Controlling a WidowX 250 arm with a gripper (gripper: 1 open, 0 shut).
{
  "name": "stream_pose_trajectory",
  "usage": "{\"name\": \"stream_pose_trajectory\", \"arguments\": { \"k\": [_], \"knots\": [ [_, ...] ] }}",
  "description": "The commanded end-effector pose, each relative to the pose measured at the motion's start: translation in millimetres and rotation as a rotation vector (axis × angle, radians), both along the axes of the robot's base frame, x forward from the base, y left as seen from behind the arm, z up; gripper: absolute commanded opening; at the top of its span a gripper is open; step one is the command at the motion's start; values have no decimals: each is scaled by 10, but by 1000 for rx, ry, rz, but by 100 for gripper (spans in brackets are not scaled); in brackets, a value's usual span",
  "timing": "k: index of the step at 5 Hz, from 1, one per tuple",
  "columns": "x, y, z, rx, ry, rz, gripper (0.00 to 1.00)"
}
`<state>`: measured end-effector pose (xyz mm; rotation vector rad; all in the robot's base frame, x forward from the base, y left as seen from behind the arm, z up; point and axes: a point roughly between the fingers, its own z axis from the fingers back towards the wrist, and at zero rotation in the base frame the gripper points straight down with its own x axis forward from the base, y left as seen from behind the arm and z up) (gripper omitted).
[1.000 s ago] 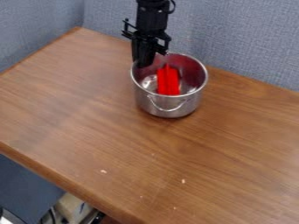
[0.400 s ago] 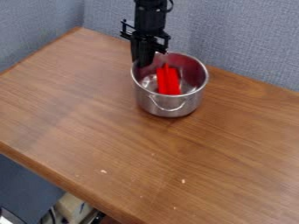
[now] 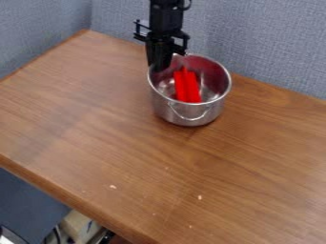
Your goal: Put the red object in the metal pot
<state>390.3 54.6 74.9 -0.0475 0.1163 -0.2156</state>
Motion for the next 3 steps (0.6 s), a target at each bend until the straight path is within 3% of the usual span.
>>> {"name": "stream_pose_trajectory", "arguments": {
  "k": [1, 3],
  "knots": [
    [92, -72, 565, 0, -138, -34, 0],
    [-100, -362, 788, -25, -166, -25, 0]
  ]
}}
